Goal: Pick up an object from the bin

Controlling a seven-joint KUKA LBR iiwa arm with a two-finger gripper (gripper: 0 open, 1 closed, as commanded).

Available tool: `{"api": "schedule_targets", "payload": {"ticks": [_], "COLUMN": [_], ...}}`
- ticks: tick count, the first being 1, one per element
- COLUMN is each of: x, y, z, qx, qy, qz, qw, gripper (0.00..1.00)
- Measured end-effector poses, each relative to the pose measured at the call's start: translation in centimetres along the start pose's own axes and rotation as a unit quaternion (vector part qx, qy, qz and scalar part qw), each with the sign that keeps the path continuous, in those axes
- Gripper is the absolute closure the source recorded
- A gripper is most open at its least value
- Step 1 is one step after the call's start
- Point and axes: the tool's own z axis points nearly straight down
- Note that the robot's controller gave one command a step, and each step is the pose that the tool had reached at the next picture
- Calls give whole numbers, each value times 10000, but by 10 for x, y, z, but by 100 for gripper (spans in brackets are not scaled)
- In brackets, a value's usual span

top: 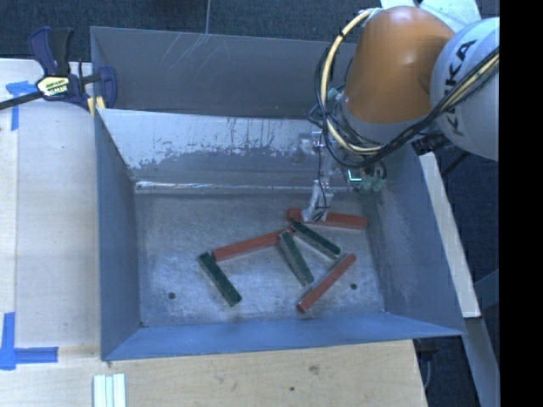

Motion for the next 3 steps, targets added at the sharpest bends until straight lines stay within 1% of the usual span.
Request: {"api": "schedule_targets", "payload": {"ticks": [1,2,3], "x": [47,37,39], "y": [-11,-12,-94], "z": [142,132,132], "qx": [-6,-6,-37], "qy": [-15,-192,-157], "qz": [852,853,1116], "qw": [9964,9962,9936], "gripper": [0,100,100]}}
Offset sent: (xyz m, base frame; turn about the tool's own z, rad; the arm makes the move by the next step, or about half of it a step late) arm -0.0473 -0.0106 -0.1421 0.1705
